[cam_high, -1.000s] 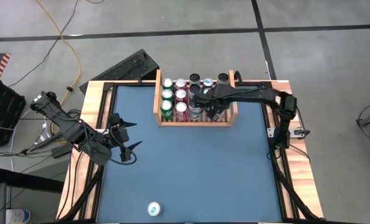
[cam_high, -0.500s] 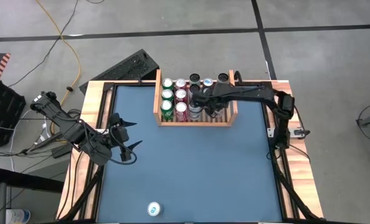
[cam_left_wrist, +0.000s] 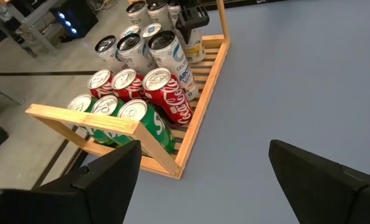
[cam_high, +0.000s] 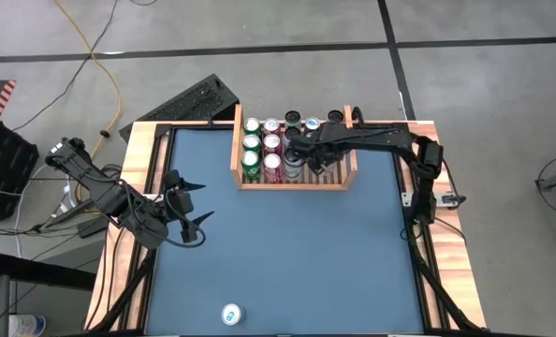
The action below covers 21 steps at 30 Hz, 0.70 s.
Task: Place canned beverage on shelf
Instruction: Put the top middle left blue can aligned with the blue soda on the shelf
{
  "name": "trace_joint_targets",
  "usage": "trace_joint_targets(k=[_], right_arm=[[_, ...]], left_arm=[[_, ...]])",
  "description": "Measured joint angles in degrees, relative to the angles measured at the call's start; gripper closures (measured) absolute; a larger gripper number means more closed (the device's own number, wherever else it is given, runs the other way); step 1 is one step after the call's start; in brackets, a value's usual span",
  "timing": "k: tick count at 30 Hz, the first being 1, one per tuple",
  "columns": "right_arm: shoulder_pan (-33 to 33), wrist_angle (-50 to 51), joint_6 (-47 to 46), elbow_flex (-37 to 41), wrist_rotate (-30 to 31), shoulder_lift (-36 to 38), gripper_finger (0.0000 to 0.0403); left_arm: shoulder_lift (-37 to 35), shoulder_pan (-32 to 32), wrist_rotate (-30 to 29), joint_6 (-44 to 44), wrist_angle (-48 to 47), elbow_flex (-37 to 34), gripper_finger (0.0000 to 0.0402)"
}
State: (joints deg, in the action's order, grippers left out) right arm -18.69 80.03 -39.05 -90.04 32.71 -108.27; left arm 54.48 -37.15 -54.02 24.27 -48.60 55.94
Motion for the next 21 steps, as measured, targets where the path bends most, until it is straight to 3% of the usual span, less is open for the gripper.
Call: trace_joint_targets(k=[21], right_arm=[[-1.6, 2.1, -0.9, -0.3, -0.9, -2.5, 0.0226]], left_arm=[[0.0, 0.0, 0.0, 0.4, 0.0, 0.0, 0.0060]])
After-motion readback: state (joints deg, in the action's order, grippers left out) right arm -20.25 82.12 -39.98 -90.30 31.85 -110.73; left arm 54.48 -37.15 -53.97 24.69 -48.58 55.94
